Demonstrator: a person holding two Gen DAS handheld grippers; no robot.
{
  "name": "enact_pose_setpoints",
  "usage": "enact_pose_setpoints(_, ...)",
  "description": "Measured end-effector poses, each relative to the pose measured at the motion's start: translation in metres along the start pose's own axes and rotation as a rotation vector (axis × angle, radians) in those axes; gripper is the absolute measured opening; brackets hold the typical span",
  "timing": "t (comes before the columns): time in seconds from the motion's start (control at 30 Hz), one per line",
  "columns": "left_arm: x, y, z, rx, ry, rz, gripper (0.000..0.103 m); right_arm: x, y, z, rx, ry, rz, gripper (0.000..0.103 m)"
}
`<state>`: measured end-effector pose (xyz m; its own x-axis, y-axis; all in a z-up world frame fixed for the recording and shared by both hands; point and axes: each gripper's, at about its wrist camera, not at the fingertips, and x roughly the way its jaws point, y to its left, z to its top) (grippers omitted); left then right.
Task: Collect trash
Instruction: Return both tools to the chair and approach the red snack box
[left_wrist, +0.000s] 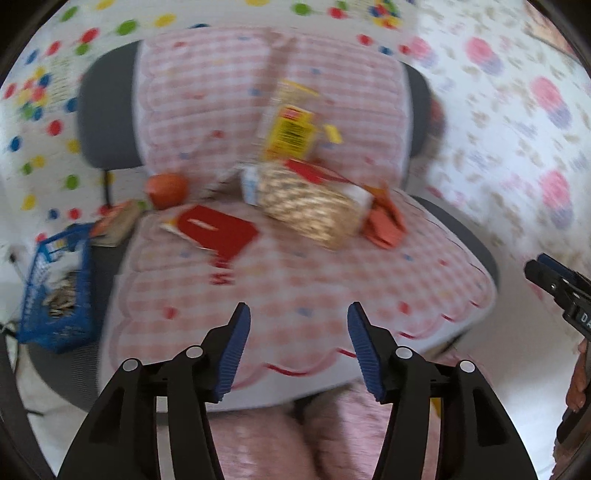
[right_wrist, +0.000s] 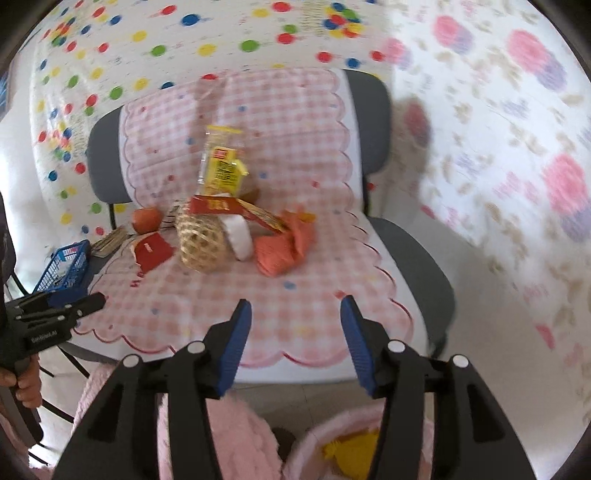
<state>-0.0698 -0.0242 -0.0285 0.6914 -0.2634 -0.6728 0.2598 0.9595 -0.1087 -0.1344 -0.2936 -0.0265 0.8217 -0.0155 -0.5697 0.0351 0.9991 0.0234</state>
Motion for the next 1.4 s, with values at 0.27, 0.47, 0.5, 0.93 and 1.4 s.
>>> enact_pose_setpoints(0.27,0.002,0.048,0.026,-0.077,-0.024,0.106,0.071,0.043,0.029,0.033,-0.068,0.019,0.066,0.050)
enact_pose_setpoints(0.47,0.021,0.065,0.041,-0.098,-0.012,0.141,0.083,0.076,0.043,0.055,-0.103,0.033,0.107,0.050)
enact_pose_setpoints(0.5,0.026,0.066,0.043,-0.100,-0.009,0.146,0.083,0.082,0.045,0.058,-0.112,0.035,0.115,0.050)
enact_pose_setpoints(0.93,0.096,0.089,0.069,-0.120,0.032,0.165,0.083,0.183,0.075,0.092,-0.321,0.114,0.166,0.035)
enact_pose_setpoints(1.4,0.111,0.093,0.076,-0.104,0.040,0.160,0.075,0.231,0.098,0.115,-0.476,0.125,0.213,0.032)
